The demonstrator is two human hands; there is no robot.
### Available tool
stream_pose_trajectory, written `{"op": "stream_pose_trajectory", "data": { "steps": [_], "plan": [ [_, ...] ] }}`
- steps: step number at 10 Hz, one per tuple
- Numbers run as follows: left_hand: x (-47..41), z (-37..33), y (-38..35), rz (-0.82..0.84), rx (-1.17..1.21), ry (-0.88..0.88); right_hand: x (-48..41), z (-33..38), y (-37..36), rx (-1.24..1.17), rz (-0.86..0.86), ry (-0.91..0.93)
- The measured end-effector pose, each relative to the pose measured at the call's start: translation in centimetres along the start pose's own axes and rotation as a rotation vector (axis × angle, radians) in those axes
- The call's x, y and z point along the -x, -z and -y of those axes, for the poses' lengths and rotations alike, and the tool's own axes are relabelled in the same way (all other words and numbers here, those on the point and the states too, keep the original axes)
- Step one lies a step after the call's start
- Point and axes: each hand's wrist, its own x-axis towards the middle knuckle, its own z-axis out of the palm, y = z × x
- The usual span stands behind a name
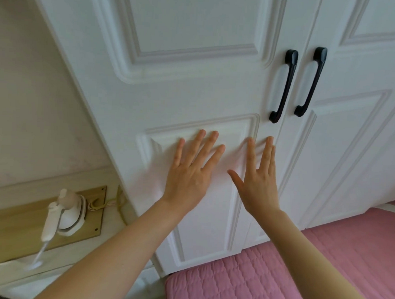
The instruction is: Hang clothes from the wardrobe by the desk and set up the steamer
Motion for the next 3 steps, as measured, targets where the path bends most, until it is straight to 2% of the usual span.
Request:
{"op": "stream_pose_trajectory", "data": {
  "steps": [2,3],
  "plan": [
    [6.3,2.3,1.8,0.167,0.022,0.045,3.2,3.3,0.9,0.109,0.209,-0.03],
    [10.9,4.3,2.2,0.216,0.035,0.122,5.6,5.6,0.9,0.126,0.264,0.004]
  ]
}}
